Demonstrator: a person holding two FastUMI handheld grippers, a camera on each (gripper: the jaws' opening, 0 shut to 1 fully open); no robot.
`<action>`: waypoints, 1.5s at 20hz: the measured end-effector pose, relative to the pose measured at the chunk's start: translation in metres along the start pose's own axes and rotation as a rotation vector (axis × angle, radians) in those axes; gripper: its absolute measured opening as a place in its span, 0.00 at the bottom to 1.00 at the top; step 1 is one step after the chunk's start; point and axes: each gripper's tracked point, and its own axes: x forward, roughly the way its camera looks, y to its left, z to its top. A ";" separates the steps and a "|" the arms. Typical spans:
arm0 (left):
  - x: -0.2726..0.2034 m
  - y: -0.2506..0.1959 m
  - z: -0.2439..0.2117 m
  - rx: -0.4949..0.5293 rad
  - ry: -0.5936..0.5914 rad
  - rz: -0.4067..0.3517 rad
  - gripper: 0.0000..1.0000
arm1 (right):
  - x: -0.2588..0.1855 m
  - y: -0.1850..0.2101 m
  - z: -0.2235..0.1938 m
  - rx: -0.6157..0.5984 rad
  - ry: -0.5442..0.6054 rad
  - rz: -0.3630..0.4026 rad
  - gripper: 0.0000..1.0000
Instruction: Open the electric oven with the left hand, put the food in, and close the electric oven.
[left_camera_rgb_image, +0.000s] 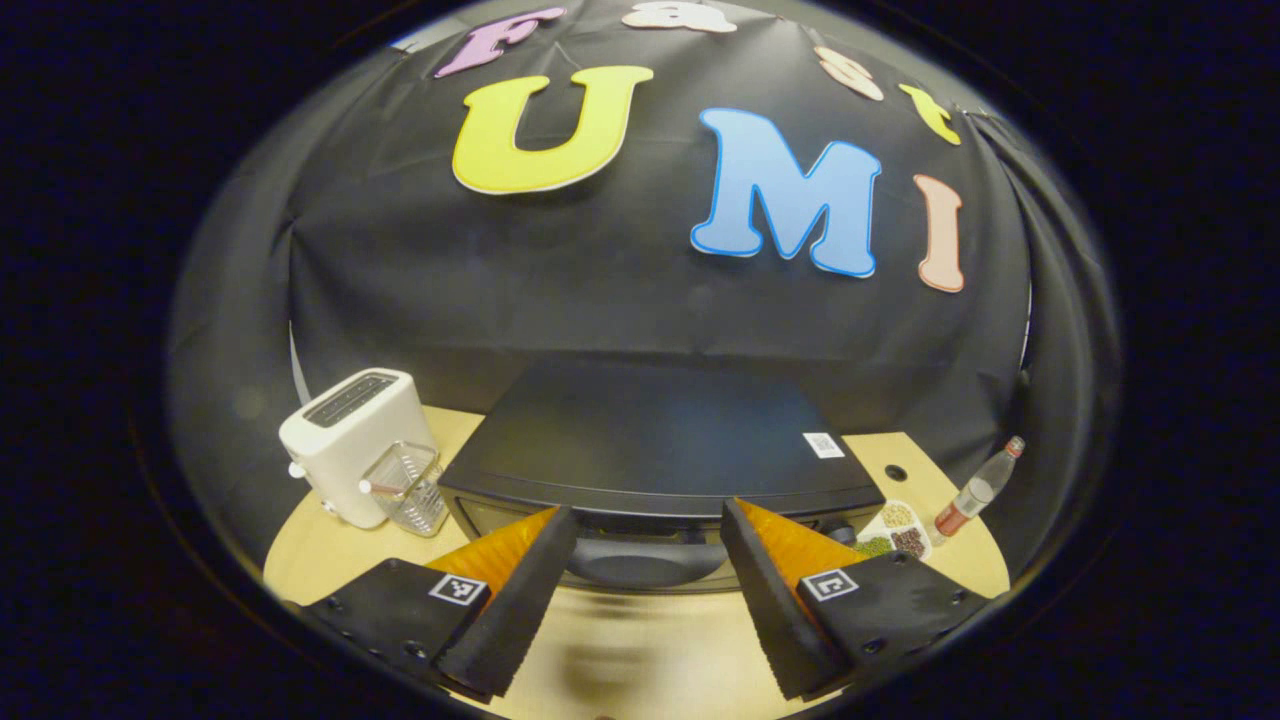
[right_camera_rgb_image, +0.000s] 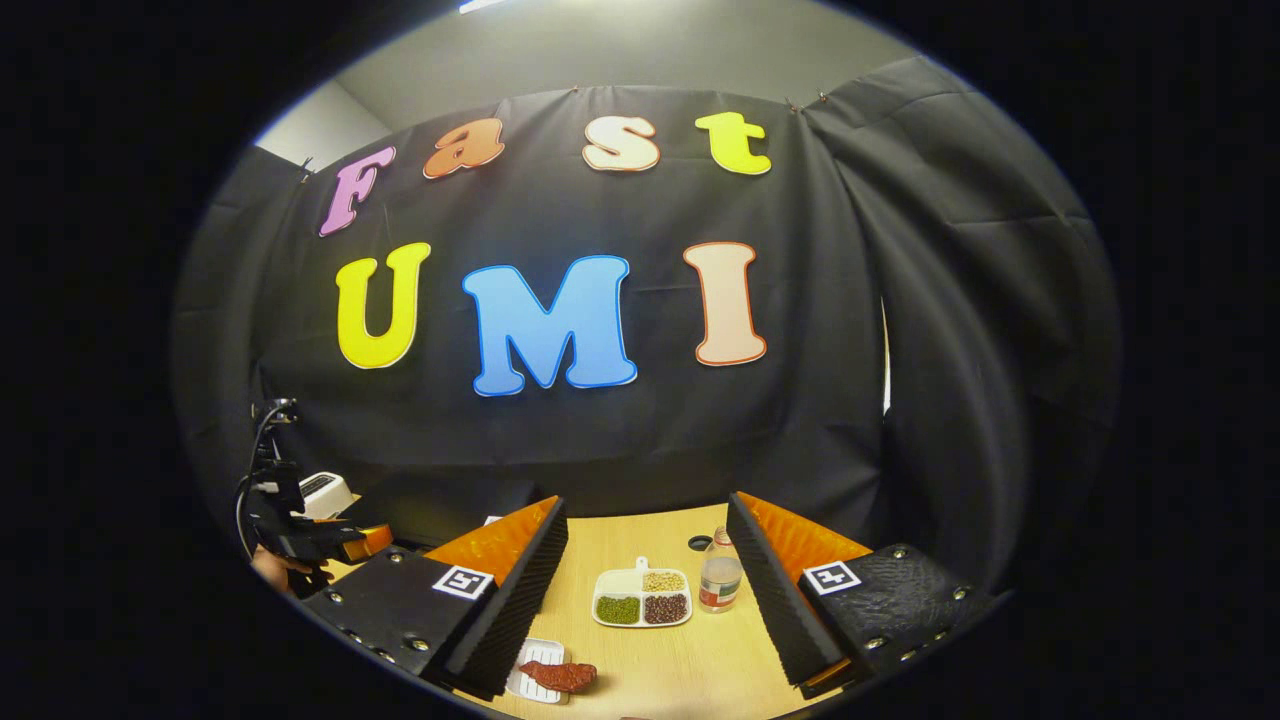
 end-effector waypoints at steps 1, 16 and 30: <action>0.006 0.000 -0.003 0.007 0.007 0.000 1.00 | 0.000 -0.001 0.000 -0.005 0.000 -0.003 0.97; 0.004 0.000 -0.043 0.104 0.058 0.028 1.00 | -0.005 0.012 0.014 -0.020 -0.026 -0.004 0.97; -0.040 0.003 -0.123 0.089 0.143 -0.004 1.00 | -0.017 0.033 0.012 -0.035 -0.026 0.050 0.97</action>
